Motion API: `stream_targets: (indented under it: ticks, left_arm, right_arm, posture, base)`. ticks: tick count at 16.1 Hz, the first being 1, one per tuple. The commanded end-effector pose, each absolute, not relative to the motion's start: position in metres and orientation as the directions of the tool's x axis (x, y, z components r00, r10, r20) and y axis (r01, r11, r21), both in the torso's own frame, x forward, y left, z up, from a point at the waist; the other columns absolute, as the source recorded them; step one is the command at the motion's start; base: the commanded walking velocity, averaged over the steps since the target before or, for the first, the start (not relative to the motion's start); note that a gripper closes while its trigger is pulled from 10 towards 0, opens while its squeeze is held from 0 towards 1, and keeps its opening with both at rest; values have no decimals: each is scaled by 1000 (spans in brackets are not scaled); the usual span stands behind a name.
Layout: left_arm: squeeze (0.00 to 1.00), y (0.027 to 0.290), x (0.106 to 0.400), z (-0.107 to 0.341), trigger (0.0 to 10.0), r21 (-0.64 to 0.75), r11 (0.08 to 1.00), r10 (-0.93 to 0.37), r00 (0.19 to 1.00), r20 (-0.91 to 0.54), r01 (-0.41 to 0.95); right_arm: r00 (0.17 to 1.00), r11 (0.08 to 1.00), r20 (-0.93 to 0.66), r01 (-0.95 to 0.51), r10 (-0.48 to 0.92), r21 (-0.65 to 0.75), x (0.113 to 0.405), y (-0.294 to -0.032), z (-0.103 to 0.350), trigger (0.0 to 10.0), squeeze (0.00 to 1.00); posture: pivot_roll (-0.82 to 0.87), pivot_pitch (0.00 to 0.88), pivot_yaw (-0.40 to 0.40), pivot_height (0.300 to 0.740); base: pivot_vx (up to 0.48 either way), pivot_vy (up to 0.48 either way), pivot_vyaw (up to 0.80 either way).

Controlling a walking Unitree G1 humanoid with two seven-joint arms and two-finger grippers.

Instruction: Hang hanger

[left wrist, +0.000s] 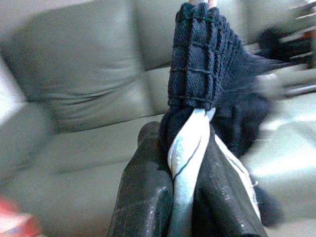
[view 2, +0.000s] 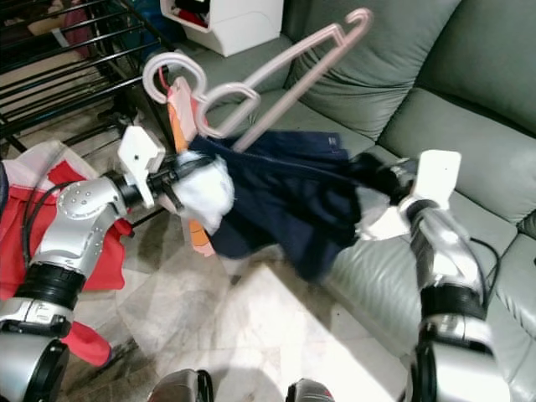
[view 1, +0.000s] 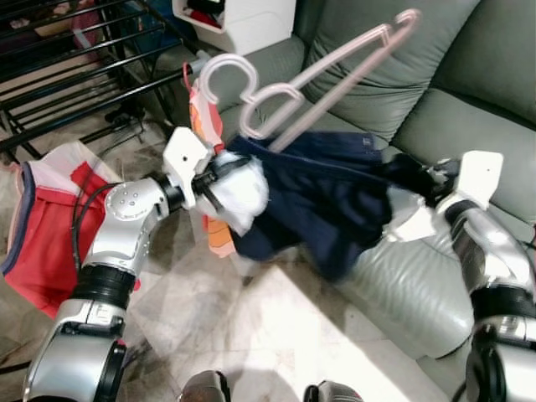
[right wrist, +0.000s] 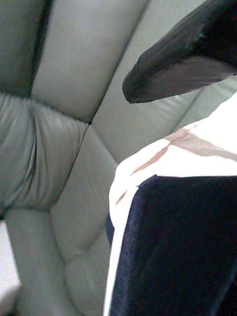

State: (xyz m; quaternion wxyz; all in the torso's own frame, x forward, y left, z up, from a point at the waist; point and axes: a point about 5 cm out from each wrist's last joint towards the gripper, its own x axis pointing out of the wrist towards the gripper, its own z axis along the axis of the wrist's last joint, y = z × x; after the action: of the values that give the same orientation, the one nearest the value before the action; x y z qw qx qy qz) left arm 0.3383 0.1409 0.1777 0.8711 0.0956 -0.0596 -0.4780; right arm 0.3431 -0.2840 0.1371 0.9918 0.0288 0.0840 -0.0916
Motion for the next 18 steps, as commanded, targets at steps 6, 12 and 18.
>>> stream_targets:
  ticks: [6,12,18]
  left_arm:
    - [0,161,304,148,0,133,219,-941,246,-233,966]
    - [0,166,315,117,0,183,299,-858,347,-377,937]
    - [0,171,314,99,0,280,251,-792,363,-491,927]
  right_arm:
    - [947,948,-92,313,-306,66,347,-312,164,0,0]
    - [979,986,166,96,-119,139,351,-293,203,0,0]
    - [959,998,284,-33,16,54,346,-287,224,0,0]
  posture:
    - [-75,28,24,740]
    - [-91,28,31,740]
    - [-98,33,35,740]
  base:
    - [0,0,0]
    - [0,0,0]
    - [0,0,0]
